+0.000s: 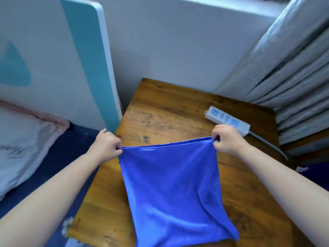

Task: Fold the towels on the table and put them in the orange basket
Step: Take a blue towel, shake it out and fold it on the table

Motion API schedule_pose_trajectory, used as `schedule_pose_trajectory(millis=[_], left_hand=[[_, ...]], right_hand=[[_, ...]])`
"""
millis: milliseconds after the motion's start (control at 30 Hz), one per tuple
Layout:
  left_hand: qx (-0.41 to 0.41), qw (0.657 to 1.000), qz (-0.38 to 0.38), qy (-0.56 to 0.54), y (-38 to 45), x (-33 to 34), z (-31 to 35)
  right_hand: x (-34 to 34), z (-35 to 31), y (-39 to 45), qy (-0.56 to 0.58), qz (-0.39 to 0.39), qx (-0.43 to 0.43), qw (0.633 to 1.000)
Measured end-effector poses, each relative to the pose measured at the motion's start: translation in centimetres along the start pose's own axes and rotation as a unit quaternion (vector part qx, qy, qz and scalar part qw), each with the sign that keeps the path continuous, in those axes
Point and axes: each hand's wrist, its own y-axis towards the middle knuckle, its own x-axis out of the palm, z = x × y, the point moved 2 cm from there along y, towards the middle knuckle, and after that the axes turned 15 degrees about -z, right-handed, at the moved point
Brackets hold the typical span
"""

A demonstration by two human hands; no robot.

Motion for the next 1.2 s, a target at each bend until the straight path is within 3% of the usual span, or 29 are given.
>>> schedule_pose_trajectory(millis=[133, 267, 400, 567, 667, 867, 1000, 1200], left_hand=[[0.005, 0.987, 0.089, -0.133, -1.0, -6.5, 1.4], [0.036, 0.985, 0.13, -0.107, -1.5, -11.9, 3.7], [0.058, 0.97, 0.219, -0.093, -2.5, -17.6, 5.6], [0.178, 0.939, 0.287, -0.067, -4.7, -20.0, 7.8], [0.202, 0.948, 0.24, -0.059, -5.7, -18.0, 8.7], [0.13, 0.98, 0.131, -0.069, -5.8, -9.2, 7.8], [0.175, 0.981, 0.041, 0.077, -7.7, -3.1, 8.4], [0.12, 0.972, -0.085, 0.183, -8.2, 6.3, 9.2]], right_hand=[[-5.1, 0.1, -1.2, 0.006, 0.116, 0.01, 0.993], [-9.4, -0.9, -3.0, -0.039, 0.164, 0.037, 0.985], [-13.6, -0.7, -5.8, -0.084, 0.22, 0.036, 0.971], [-15.5, -0.6, -10.4, -0.154, 0.313, -0.03, 0.937], [-13.5, -0.1, -12.2, -0.171, 0.308, -0.038, 0.935], [-5.1, -0.5, -12.3, -0.252, 0.201, -0.038, 0.946], [1.9, 0.6, -13.0, -0.281, 0.131, -0.016, 0.951], [12.5, 2.0, -15.3, -0.2, 0.032, 0.016, 0.979]])
